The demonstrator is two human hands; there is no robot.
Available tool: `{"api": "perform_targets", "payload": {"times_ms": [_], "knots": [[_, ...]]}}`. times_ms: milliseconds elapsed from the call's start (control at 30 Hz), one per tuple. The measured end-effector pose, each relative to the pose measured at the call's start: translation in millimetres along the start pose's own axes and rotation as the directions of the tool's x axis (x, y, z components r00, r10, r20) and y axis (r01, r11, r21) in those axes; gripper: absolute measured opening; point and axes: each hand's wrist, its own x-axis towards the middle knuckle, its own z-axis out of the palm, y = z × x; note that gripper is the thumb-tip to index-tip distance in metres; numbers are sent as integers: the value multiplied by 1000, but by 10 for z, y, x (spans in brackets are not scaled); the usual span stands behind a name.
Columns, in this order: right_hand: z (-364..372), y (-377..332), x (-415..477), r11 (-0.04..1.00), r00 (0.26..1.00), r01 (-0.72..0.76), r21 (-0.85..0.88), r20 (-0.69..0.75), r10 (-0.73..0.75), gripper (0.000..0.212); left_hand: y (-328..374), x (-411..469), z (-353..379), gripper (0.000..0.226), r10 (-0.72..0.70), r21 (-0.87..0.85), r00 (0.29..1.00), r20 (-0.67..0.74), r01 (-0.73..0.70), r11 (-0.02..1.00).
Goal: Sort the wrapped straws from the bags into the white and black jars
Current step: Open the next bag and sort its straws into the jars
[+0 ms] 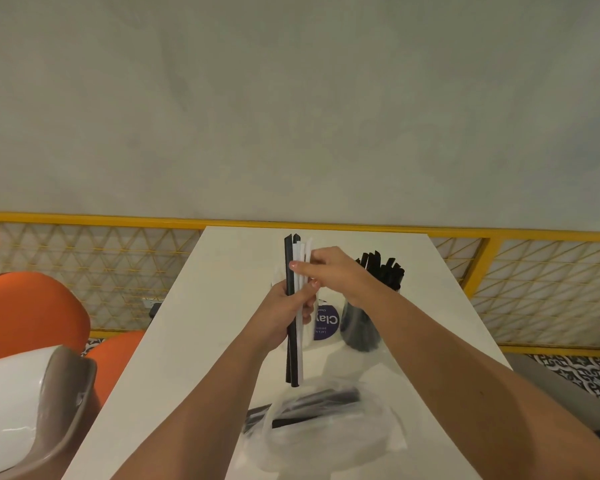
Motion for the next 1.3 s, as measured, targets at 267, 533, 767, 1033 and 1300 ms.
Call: {"api": "perform_targets", "payload": {"times_ms": [267, 533, 767, 1033, 1300], "knots": [[111, -19, 10, 995, 1000, -13, -96, -10, 12, 33, -30, -23, -15, 28, -38, -23, 999, -5, 38, 999], [213, 9, 38, 990, 988, -143, 4, -66, 143, 34, -52, -32, -29, 33, -17, 12, 1000, -27, 17, 1000], [243, -1, 3, 991, 995, -95, 89, -34, 98, 30, -30, -30, -89, 42, -10, 33, 1000, -12, 10, 999], [262, -5, 3, 993, 993, -113, 25, -43, 114, 31, -72, -38, -116, 48, -60, 46, 998, 20, 59, 997], [249, -4, 58, 992, 994, -112, 56, -7, 113, 31, -80, -55, -119, 42, -51, -57, 999, 18, 52, 997]]}}
